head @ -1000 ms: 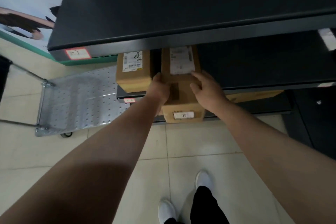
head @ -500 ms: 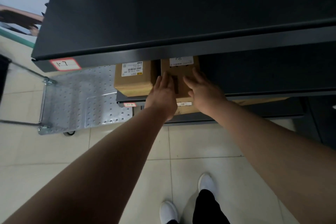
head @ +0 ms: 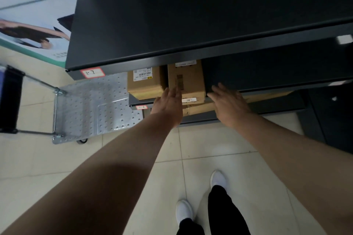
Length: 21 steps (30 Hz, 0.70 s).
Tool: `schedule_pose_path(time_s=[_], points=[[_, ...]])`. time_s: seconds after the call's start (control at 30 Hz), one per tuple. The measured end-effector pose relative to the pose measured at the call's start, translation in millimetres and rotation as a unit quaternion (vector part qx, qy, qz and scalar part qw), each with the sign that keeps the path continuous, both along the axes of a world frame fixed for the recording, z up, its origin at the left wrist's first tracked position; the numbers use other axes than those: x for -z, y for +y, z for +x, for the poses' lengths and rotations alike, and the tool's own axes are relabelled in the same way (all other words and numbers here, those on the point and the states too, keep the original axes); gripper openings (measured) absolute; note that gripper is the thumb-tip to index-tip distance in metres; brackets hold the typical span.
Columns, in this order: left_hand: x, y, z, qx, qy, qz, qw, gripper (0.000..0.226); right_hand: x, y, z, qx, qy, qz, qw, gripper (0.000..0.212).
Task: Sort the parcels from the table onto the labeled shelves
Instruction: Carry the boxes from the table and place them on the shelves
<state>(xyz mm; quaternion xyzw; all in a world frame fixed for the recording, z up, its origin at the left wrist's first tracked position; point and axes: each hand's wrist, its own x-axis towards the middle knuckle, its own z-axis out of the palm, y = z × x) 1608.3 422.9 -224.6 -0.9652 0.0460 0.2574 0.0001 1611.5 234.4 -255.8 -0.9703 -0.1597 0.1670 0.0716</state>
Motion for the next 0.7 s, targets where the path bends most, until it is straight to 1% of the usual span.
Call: schedule_pose_path(time_s=[0.1,0.17,0.27,0.33,0.47,0.57,0.7], points=[[-25,-5,-22,0.069,0.035,0.011,0.997,0.058,-21,-6,-29,0.021,0.027,-0.008,0.999,0.047],[-43,-10,-33,0.099,0.051,0.008,0.994,0.052,-38,-9,-48,0.044,0.039,-0.009,0.998,0.044],[-75,-21,-50,0.133,0.074,0.012,0.988,0.048,-67,-14,-81,0.082,0.065,-0.022,0.994,0.046],[-97,-30,-66,0.175,0.078,0.016,0.981,0.045,-87,-20,-111,0.102,0.054,-0.036,0.993,0.046],[-139,-51,-110,0.255,0.062,0.007,0.965,0.039,-126,-32,-186,0.177,0.061,-0.018,0.982,0.049],[-166,-69,-147,0.315,0.041,0.003,0.948,0.035,-150,-41,-246,0.233,0.055,-0.028,0.97,0.046],[-186,-109,-198,0.406,0.028,0.021,0.913,0.04,-176,-62,-333,0.329,0.051,-0.048,0.942,0.045]])
